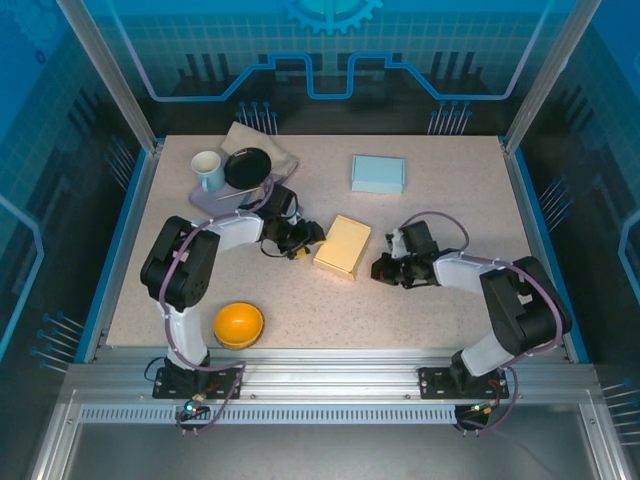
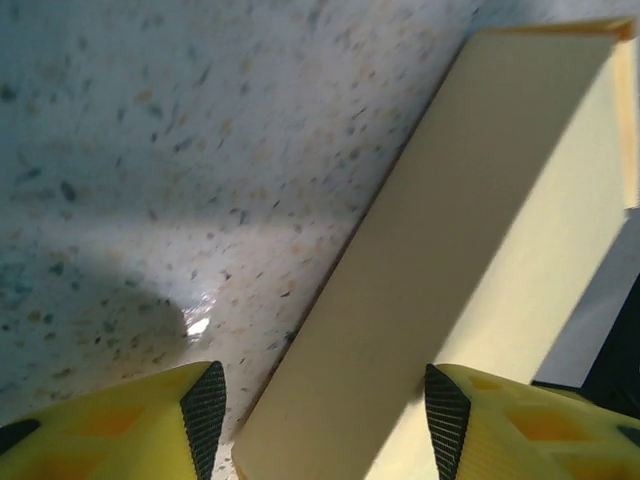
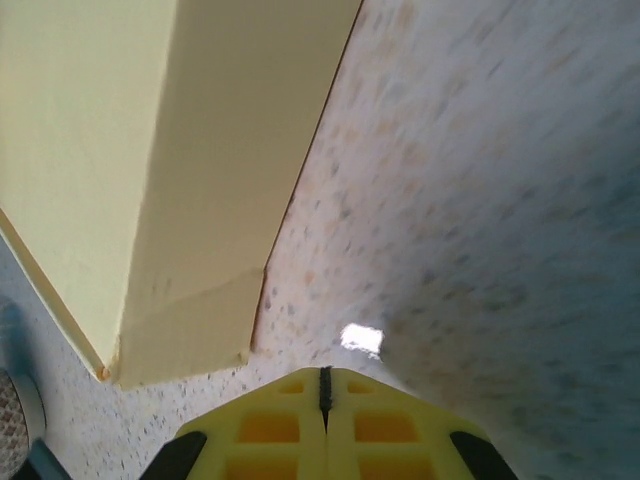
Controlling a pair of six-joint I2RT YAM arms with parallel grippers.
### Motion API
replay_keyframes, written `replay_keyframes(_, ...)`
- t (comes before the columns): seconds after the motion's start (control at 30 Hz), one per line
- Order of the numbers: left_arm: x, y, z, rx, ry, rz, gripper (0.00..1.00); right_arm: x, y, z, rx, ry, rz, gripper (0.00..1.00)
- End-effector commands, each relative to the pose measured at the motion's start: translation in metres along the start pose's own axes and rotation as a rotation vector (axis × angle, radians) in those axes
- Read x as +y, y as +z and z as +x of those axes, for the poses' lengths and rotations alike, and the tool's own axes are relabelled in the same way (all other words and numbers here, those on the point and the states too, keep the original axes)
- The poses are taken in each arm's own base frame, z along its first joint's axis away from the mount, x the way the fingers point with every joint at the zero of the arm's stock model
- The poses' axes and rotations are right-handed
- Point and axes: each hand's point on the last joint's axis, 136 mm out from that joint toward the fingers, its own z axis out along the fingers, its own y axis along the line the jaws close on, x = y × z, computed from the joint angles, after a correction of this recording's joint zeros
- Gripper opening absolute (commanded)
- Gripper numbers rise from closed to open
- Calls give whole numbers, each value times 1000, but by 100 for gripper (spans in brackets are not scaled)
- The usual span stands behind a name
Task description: Fold the paper box
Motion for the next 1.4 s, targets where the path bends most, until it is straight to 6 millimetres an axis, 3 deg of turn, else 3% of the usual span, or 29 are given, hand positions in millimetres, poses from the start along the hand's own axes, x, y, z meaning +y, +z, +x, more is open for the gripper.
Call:
replay_keyframes(0.0, -13, 1, 5, -19, 25, 20, 58, 21, 14, 2, -5, 28, -74, 0)
replay_keyframes(0.33, -14, 23, 32, 20, -9, 21, 57, 55, 29, -9, -55, -3, -164, 0)
replay_keyframes(0.6, -26, 30, 60, -7, -79, 55, 54, 89, 10, -27, -204, 171, -342, 0)
replay_keyframes(0.77, -30, 31, 65, -11, -85, 36, 54, 97, 5, -22, -210, 211, -242, 0)
replay_keyframes(0.87, -20, 22, 53, -30, -73, -56, 54, 84, -1, -16, -247, 225, -172, 0)
replay_keyframes(0.97, -7, 5, 26, -74, -72, -162, 57, 53, -8, -6, -249, 220, -58, 0)
replay_keyframes(1.03, 0, -7, 7, -104, -89, -180, 58, 30, -12, 2, -215, 196, 28, 5)
replay_keyframes(1.17, 11, -32, -20, -166, -106, -219, 60, 2, -22, 12, -137, 91, 137, 14)
replay_keyframes(1.27, 11, -46, -20, -197, -108, -216, 61, 0, -33, 3, -85, -112, 203, 24)
replay_keyframes(1.37, 5, -43, 1, -175, -129, -151, 61, 6, -54, -28, -119, -320, 295, 32)
